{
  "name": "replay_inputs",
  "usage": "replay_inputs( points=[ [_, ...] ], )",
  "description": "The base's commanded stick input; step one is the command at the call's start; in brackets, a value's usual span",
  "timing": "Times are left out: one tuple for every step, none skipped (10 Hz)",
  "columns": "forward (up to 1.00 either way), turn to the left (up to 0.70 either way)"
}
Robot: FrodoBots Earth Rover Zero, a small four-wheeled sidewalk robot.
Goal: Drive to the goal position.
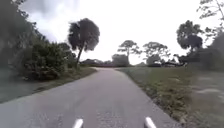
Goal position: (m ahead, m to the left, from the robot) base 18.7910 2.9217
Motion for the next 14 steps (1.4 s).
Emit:
replay_inputs(
  points=[
    [0.85, 0.00],
    [0.85, 0.00],
    [0.85, 0.00],
    [0.85, 0.00],
    [0.85, 0.00],
    [0.85, 0.00],
    [0.85, 0.00],
    [0.85, 0.00],
    [0.85, 0.00],
    [0.85, 0.00],
    [0.85, 0.00],
    [0.85, 0.00],
    [0.85, 0.00],
    [0.85, 0.00]
  ],
)
